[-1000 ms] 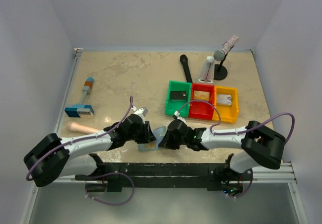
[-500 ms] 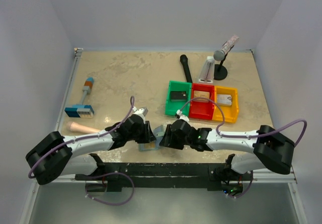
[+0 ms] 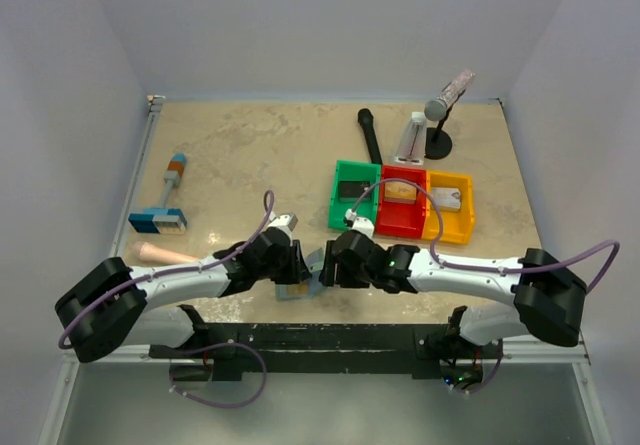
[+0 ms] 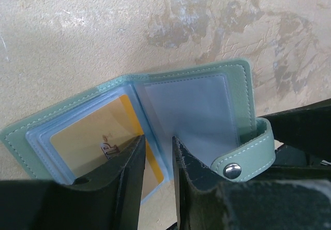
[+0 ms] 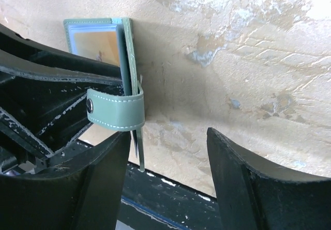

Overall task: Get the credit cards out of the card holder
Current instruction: Remove the credit card from the card holder.

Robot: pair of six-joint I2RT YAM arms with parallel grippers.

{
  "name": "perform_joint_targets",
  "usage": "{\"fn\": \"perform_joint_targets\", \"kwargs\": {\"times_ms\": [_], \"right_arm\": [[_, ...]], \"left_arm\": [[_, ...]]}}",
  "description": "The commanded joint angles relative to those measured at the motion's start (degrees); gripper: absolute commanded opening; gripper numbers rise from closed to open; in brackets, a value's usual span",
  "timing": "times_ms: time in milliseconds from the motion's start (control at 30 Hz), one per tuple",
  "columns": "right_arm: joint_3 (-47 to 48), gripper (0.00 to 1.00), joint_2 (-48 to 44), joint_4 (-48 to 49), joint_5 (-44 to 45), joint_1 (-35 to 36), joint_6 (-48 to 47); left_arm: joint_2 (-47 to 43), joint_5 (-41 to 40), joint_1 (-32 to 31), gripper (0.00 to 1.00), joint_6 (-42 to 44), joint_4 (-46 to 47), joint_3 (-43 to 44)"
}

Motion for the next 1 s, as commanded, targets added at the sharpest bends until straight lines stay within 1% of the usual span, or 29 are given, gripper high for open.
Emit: {"fn": "perform_joint_targets", "kwargs": {"times_ms": [0, 133, 300, 533, 633, 733, 833, 900, 967], "right_arm": [[4.2, 0.65, 0.8, -2.9, 4.0, 0.2, -1.6], [5.2, 0.65, 0.0, -3.9, 5.5, -0.4, -0.9], [3.5, 0.65, -2.1, -4.3, 8.0, -1.7, 1.1], [-0.8, 0.64, -5.2, -4.0, 7.2, -6.5, 3.8], [-2.5, 0.63, -6.6, -3.8, 6.4, -8.5, 3.5], [-3.6, 0.6, -8.5, -3.2, 6.1, -9.3, 1.9], [-4.2, 0.53, -11.1, -3.4, 6.6, -9.3, -0.5], [-4.2, 0.47, -13.6, -2.9, 6.5, -8.8, -3.7], [-4.0, 0.46, -15.8, -0.8, 4.0, -8.2, -8.0]], "left_arm": [[1.4, -3.3, -0.5, 0.33, 3.2, -5.6, -0.2], [1.6, -4.2, -0.9, 0.33, 4.1, -6.2, 0.1], [2.8, -5.0, -1.4, 0.33, 5.0, -6.8, 0.5], [4.3, -5.3, -1.9, 0.32, 5.7, -6.7, 0.6], [4.7, -5.4, -1.9, 0.32, 5.9, -6.6, 0.8], [5.0, -5.3, -1.9, 0.32, 6.0, -6.4, 0.9], [5.3, -5.2, -1.9, 0.32, 6.0, -6.2, 1.1], [5.3, -5.2, -1.9, 0.32, 6.0, -6.1, 1.2], [5.3, -5.1, -1.9, 0.32, 6.0, -6.0, 1.2]]}}
